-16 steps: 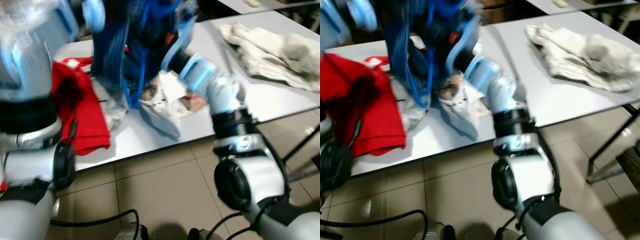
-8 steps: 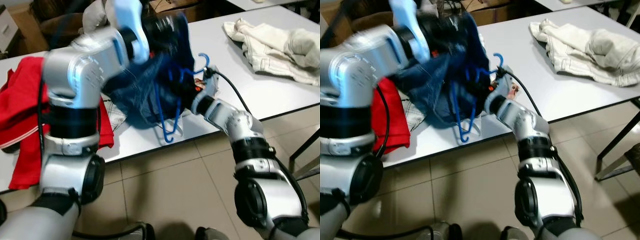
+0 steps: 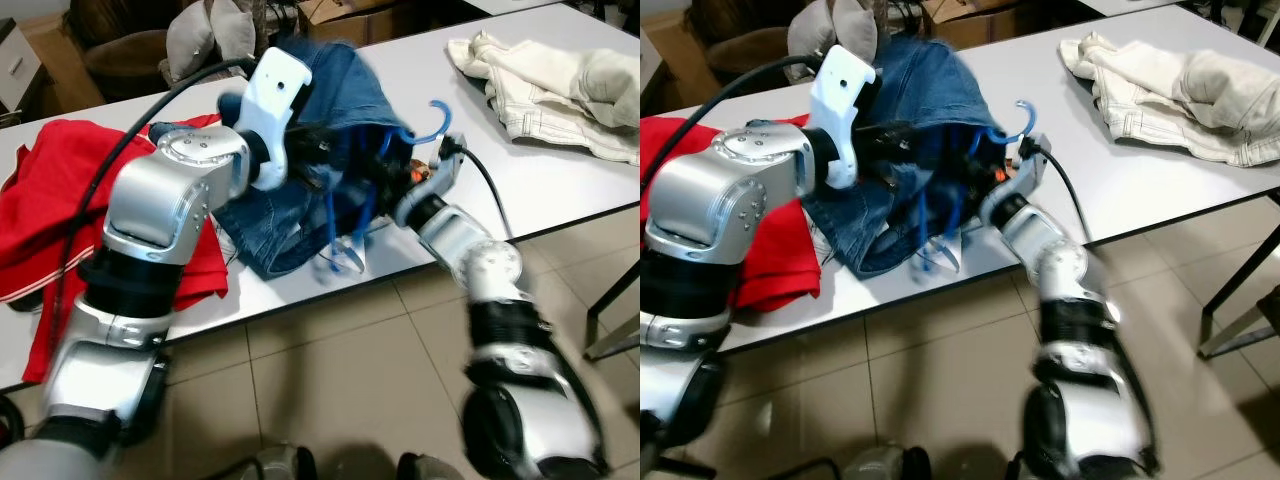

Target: Hang hanger

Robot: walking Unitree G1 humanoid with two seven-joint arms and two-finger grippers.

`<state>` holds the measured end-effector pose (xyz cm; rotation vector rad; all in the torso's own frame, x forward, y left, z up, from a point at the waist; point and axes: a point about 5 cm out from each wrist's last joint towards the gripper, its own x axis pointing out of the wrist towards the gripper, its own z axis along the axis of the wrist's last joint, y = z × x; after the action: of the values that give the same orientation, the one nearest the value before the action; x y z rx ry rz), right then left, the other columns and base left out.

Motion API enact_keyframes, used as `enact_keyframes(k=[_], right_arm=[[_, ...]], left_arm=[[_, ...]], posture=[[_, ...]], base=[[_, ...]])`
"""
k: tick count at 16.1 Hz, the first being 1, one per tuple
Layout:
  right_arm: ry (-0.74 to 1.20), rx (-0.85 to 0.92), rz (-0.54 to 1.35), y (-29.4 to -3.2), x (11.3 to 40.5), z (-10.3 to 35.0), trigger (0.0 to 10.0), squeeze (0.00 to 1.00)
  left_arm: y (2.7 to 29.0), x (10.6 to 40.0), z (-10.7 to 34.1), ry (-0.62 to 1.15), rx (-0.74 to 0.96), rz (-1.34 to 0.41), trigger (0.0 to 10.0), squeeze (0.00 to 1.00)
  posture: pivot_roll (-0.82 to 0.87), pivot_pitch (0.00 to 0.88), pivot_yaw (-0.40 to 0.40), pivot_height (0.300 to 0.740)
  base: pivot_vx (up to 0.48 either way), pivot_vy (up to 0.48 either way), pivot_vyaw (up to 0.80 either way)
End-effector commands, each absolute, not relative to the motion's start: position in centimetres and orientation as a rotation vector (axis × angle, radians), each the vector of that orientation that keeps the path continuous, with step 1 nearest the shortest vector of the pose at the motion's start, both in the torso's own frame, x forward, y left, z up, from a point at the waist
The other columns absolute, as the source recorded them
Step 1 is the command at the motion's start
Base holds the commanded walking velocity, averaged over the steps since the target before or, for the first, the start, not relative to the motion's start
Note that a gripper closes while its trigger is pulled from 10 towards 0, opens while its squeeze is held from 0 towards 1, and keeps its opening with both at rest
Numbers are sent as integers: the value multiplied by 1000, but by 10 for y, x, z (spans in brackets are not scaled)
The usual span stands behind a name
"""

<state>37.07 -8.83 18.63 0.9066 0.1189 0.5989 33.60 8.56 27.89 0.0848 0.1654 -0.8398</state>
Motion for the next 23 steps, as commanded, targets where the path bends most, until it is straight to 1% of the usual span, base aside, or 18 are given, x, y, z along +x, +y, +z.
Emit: enact_keyframes(k=[1, 2, 4, 5, 7, 9, 10, 11, 12, 13, 14, 16, 17, 19, 20, 22, 23], right_arm=[[116, 979, 587, -73, 377, 187, 10000, 0], [145, 1021, 578, -56, 380, 183, 10000, 0], [156, 1039, 562, -42, 382, 184, 10000, 0], [156, 1097, 536, -30, 384, 190, 10000, 0], [148, 1197, 501, -21, 387, 196, 10000, 0], [133, 1268, 448, -21, 390, 197, 10000, 0], [120, 1279, 439, -23, 391, 197, 10000, 0], [117, 1278, 440, -24, 391, 198, 10000, 0], [111, 1266, 464, -23, 390, 199, 10000, 0], [119, 1097, 546, -19, 384, 197, 10000, 0], [174, 863, 635, -20, 369, 184, 10000, 0], [217, 756, 682, -25, 358, 176, 10000, 0], [265, 669, 717, -32, 343, 168, 10000, 0], [308, 609, 709, -40, 323, 161, 10000, 0], [315, 616, 691, -42, 319, 160, 10000, 0], [323, 621, 690, -50, 300, 161, 10000, 0], [314, 632, 669, -55, 297, 163, 10000, 0]], left_arm=[[82, 333, 294, 151, -40, -883, 118, 0], [73, 334, 305, 141, -155, -904, 0, 0], [63, 335, 315, 135, -238, -921, 0, 0], [51, 333, 324, 143, -301, -945, 0, 0], [37, 328, 337, 168, -391, -989, 0, 0], [31, 325, 344, 197, -451, -1006, 0, 0], [37, 326, 342, 166, -295, -964, 0, 0], [38, 326, 341, 159, -247, -953, 0, 0], [45, 330, 335, 143, -150, -899, 0, 0], [64, 342, 319, 108, 36, -755, 0, 0], [91, 359, 311, 109, -12, -583, 0, 0], [100, 365, 310, 122, -99, -510, 0, 0], [96, 364, 309, 128, -128, -524, 0, 0], [83, 364, 303, 116, -143, -564, 0, 0], [81, 365, 301, 112, -143, -562, 0, 0], [80, 372, 294, 106, -161, -521, 0, 0], [80, 374, 294, 103, -163, -514, 0, 0]], posture=[[-11, 106, 169, 740], [20, 111, 163, 740], [39, 113, 163, 740], [52, 113, 170, 740], [65, 110, 190, 740], [73, 107, 201, 740], [83, 103, 208, 740], [83, 103, 208, 740], [84, 99, 212, 740], [76, 101, 212, 740], [46, 104, 207, 740], [26, 104, 200, 740], [9, 103, 198, 740], [-36, 94, 195, 740], [-46, 91, 193, 740], [-72, 83, 194, 740], [-83, 79, 193, 740]], base=[[0, 0, 0], [0, 0, 0], [0, 0, 0], [0, 0, 0], [0, 0, 0], [0, 0, 0], [0, 0, 0], [0, 0, 0], [0, 0, 0], [0, 0, 0], [0, 0, 0], [0, 0, 0], [0, 0, 0], [0, 0, 0], [0, 0, 0], [0, 0, 0], [0, 0, 0]])
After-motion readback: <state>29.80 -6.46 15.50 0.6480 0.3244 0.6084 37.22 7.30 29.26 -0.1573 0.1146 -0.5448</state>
